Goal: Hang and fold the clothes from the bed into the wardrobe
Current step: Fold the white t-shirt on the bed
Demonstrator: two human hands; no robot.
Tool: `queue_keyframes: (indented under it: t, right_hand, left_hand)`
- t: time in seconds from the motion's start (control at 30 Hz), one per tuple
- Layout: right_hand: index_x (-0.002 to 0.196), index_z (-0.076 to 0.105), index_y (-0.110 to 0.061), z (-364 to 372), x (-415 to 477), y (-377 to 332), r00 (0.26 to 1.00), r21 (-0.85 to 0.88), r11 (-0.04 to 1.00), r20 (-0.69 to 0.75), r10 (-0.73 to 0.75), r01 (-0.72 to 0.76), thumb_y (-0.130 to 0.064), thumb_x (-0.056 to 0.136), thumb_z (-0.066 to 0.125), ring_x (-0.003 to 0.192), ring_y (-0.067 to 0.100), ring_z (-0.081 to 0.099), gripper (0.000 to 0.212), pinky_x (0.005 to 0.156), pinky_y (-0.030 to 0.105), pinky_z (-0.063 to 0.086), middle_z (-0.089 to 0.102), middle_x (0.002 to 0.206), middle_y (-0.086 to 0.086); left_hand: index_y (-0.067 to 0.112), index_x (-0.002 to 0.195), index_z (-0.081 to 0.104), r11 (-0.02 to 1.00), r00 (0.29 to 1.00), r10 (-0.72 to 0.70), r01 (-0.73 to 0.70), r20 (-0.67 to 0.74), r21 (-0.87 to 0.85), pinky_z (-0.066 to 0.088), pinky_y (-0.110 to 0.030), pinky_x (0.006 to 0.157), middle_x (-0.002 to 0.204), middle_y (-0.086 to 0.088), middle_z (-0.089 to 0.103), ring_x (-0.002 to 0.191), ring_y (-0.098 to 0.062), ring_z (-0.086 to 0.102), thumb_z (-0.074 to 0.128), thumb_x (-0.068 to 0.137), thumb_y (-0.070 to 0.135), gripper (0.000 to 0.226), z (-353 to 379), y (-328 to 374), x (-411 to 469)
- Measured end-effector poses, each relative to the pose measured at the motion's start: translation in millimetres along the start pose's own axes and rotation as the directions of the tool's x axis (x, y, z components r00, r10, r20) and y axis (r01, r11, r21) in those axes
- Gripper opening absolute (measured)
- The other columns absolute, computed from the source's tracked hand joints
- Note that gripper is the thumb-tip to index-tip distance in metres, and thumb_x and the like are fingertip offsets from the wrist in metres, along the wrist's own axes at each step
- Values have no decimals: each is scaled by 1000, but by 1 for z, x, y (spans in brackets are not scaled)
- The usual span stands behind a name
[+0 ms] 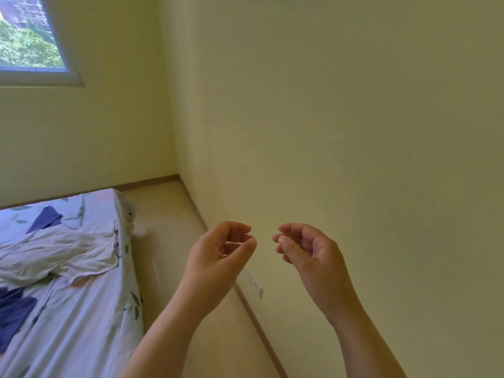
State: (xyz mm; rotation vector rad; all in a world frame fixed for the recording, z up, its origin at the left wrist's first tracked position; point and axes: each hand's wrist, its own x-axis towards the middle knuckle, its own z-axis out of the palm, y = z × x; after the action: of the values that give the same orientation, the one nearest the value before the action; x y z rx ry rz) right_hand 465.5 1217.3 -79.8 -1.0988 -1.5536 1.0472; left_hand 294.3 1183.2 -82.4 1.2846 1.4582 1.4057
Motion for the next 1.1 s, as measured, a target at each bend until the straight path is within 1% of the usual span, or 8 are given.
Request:
queue_keyframes:
  t: [0.17,0.4,0.53,0.63,0.77,0.9,1.03,1.1]
  right_hand:
    - [105,67,-30,28,79,13,995,5,1000,99,-30,30,-27,92,63,94,9,69,13,84,28,58,73,96,-9]
    - [105,67,-26,118,193,10,953,36,997,293,-72,64,-23,93,64,92,11,69,14,84,28,58,73,96,-5]
    - [104,68,-25,171,237,10,913,61,996,401,-80,60,-21,92,64,91,13,69,14,84,30,58,73,96,-2]
    - [104,68,-25,203,270,13,879,83,994,466,-98,66,-21,91,65,91,12,69,14,85,31,58,73,95,-1]
    - [104,67,-29,247,321,27,837,103,991,532,-128,87,-25,91,64,92,10,69,14,82,27,58,73,95,-5]
    - [102,67,-30,292,378,41,786,139,987,601,-146,77,-23,92,64,90,9,70,13,78,22,57,73,92,-7]
    - [101,67,-30,339,449,44,745,162,984,646,-166,78,-24,91,66,87,9,70,13,76,25,58,74,91,-8]
    - [100,67,-30,364,482,42,708,180,981,684,-174,68,-23,91,66,85,9,71,12,72,23,57,74,90,-9]
  left_hand:
    - [26,101,67,1000,994,2,0,-111,22,56,-19,71,91,5,72,81,-8,69,70,85,22,17,-17,-18,61]
    - [24,100,65,999,950,-7,18,-313,32,54,-17,68,89,1,71,80,-8,69,70,85,17,17,-87,-36,144]
    - [24,100,65,997,908,-29,58,-417,56,58,-24,74,89,2,71,81,-9,68,69,86,20,15,-124,-47,174]
    - [22,102,66,992,880,-54,100,-472,73,59,-26,75,90,1,71,81,-8,68,70,86,21,17,-147,-56,196]
    - [21,103,66,985,832,-58,138,-551,105,57,-21,71,91,3,71,82,-7,69,70,86,21,18,-177,-73,237]
    - [24,101,65,980,790,-73,171,-609,104,56,-18,70,92,4,70,83,-8,69,70,86,21,16,-205,-89,286]
    - [25,97,67,974,727,-90,208,-681,94,54,-16,65,89,4,71,82,-10,70,71,85,20,14,-237,-98,344]
    - [27,96,67,974,696,-93,213,-712,81,51,-13,63,87,7,71,82,-7,69,71,85,21,13,-254,-102,370]
